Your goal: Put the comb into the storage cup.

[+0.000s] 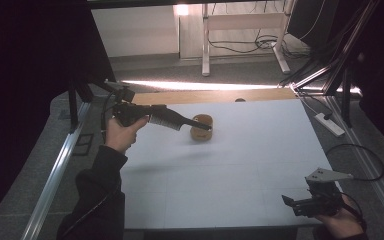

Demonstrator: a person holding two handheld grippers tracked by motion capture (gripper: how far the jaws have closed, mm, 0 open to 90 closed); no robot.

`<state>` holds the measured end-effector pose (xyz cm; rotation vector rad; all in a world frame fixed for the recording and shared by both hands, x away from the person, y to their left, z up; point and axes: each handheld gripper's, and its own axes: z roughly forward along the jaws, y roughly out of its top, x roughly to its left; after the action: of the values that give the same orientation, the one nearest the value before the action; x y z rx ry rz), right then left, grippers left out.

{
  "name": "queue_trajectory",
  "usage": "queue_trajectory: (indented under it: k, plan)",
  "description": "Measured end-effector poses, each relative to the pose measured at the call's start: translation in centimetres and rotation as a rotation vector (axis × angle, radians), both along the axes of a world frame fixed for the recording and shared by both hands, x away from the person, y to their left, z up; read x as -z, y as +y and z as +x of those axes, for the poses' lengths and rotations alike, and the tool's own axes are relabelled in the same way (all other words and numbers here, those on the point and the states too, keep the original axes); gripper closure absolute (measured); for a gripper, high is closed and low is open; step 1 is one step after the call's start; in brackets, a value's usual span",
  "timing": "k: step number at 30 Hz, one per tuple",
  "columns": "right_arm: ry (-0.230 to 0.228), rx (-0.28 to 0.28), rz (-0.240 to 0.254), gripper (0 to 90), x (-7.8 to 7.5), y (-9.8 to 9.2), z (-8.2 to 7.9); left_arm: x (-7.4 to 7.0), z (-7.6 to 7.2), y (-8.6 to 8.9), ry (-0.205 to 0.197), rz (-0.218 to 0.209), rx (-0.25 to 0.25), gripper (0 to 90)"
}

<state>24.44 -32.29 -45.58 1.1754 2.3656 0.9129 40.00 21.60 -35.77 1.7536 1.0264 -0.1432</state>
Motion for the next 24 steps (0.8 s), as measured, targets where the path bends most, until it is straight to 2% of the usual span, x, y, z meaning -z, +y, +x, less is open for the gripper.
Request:
queue_trajectory:
  k: [17,24]
  plan:
    - [0.005,-0.005,-0.007,0.0,0.0,0.1,0.0,-0.9,1.1,0.4,-0.003,0.023,-0.03,83.5]
    - [0.006,-0.007,-0.008,0.0,0.0,0.1,0.0,-1.5,1.7,0.5,-0.01,0.048,-0.046,83.4]
